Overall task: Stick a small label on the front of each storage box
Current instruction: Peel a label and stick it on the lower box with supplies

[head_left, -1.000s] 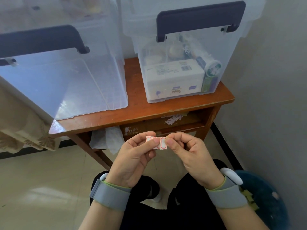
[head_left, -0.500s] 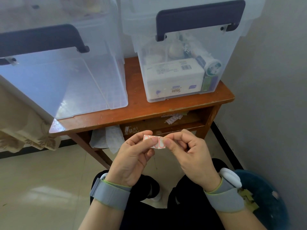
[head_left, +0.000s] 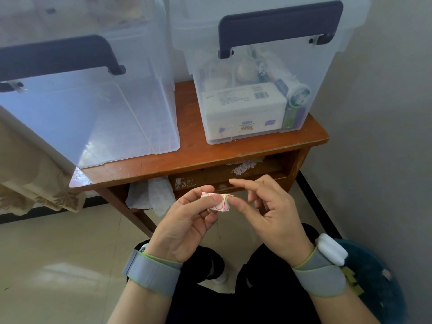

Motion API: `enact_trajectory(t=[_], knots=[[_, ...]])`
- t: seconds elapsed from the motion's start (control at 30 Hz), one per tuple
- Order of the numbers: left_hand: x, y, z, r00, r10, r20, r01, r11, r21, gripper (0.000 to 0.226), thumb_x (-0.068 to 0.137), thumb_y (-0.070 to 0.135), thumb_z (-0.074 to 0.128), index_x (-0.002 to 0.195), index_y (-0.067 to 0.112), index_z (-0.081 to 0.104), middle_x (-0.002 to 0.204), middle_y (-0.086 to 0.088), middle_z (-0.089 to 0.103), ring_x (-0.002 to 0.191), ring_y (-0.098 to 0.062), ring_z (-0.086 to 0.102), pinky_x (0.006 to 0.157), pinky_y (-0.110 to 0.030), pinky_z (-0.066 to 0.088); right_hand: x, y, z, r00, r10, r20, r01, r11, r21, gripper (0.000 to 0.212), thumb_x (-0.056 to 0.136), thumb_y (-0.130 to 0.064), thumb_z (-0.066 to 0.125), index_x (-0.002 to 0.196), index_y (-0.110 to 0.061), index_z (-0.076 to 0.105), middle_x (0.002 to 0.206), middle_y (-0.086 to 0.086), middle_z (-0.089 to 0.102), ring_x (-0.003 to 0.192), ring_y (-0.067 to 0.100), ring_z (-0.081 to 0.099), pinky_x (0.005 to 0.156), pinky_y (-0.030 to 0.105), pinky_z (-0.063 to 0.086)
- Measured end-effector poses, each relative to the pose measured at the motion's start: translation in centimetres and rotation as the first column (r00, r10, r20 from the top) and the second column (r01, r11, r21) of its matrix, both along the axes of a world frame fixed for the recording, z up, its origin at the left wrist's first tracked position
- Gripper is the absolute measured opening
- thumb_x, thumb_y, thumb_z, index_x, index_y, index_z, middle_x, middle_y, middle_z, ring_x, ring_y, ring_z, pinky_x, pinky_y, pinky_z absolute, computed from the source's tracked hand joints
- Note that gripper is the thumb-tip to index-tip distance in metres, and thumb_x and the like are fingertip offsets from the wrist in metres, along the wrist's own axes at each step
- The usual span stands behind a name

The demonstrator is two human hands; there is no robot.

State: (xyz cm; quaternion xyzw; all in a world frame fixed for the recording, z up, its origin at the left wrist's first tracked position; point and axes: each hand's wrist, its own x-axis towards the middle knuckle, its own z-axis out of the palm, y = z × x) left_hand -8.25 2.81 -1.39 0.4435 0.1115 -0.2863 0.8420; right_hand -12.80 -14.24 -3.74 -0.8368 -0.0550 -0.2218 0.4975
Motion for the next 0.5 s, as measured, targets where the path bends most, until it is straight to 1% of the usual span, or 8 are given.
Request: enact_trajectory(t=[0.07,0.17,0.2,0.23,0.3,0.37,0.43,0.5], knots=[[0.03,0.02,0.00,1.000,-0.005,-0.001,0.005,1.000,0.005,0.036,0.062,-0.002,0.077,0.095,0.005,0.066,0.077,-0.016,0.067,0.058,-0.016,0.056,0.045,-0.020,0.045,0.04,-0.38,0.20,0.999,0.015,0.034,-0.012,0.996,-0.089,0.029,0.088,-0.035,0.072,0.117,-0.034,0.071,0.082,-0.007,0.049,0.076,0.009,0.053,0.064,0.014,0.044],[0.06,0.00,-0.20,1.000,-0.011,0.001,0.011,1.000,0.010,0.036,0.061,-0.002,0.078,0.094,0.005,0.066,0.076,-0.015,0.066,0.058,-0.015,0.055,0.046,-0.020,0.045,0.10,-0.68,0.30,0.996,0.019,0.090,-0.005,0.988,-0.154,0.021,0.088,-0.032,0.074,0.109,-0.029,0.077,0.083,-0.005,0.052,0.076,0.013,0.055,0.062,0.028,0.049],[0.08,-0.02,-0.22,1.000,-0.012,0.004,0.012,1.000,0.009,0.036,0.061,-0.001,0.078,0.094,0.005,0.066,0.076,-0.015,0.066,0.057,-0.015,0.055,0.046,-0.019,0.045,0.12,-0.72,0.32,0.995,0.020,0.097,-0.003,0.985,-0.170,0.019,0.088,-0.033,0.074,0.106,-0.027,0.078,0.082,-0.004,0.052,0.075,0.015,0.055,0.060,0.031,0.049],[0.14,-0.01,-0.29,1.000,-0.011,0.007,0.010,1.000,0.009,0.038,0.058,0.000,0.080,0.093,0.005,0.066,0.076,-0.015,0.066,0.057,-0.015,0.055,0.046,-0.019,0.045,0.15,-0.76,0.35,0.995,0.019,0.101,0.000,0.982,-0.188,0.018,0.089,-0.034,0.073,0.105,-0.026,0.078,0.083,-0.005,0.052,0.074,0.013,0.054,0.059,0.031,0.049],[0.16,-0.03,-0.28,1.000,-0.008,0.008,0.008,1.000,0.017,0.042,0.054,0.001,0.082,0.092,0.006,0.066,0.077,-0.015,0.065,0.057,-0.015,0.055,0.046,-0.019,0.045,0.15,-0.78,0.49,0.994,0.021,0.105,0.003,0.976,-0.218,0.019,0.090,-0.035,0.070,0.101,-0.023,0.078,0.084,-0.007,0.051,0.073,0.004,0.049,0.059,0.025,0.048],[0.21,-0.10,-0.34,1.000,-0.007,0.008,0.007,1.000,0.024,0.038,0.059,-0.001,0.080,0.094,0.006,0.066,0.078,-0.015,0.065,0.058,-0.015,0.055,0.047,-0.019,0.045,0.18,-0.71,0.58,0.995,0.029,0.093,-0.008,0.976,-0.218,0.019,0.091,-0.035,0.067,0.100,-0.021,0.076,0.086,-0.008,0.051,0.073,0.000,0.047,0.062,0.018,0.045],[0.34,-0.20,-0.33,1.000,0.002,0.010,-0.003,0.999,0.032,0.036,0.063,-0.001,0.076,0.097,0.005,0.065,0.078,-0.014,0.066,0.057,-0.014,0.057,0.048,-0.019,0.047,0.26,-0.60,0.66,0.996,0.029,0.080,-0.014,0.983,-0.183,0.016,0.091,-0.033,0.067,0.098,-0.021,0.075,0.088,-0.009,0.051,0.074,0.002,0.049,0.065,0.016,0.045],[0.67,-0.24,-0.16,1.000,0.020,0.023,-0.021,0.999,0.028,0.039,0.064,-0.001,0.075,0.102,0.003,0.064,0.079,-0.014,0.067,0.058,-0.014,0.058,0.050,-0.019,0.049,0.46,-0.57,1.04,0.997,0.019,0.070,-0.011,0.994,-0.110,0.013,0.089,-0.031,0.068,0.097,-0.022,0.074,0.088,-0.007,0.053,0.076,0.008,0.052,0.068,0.014,0.046]])
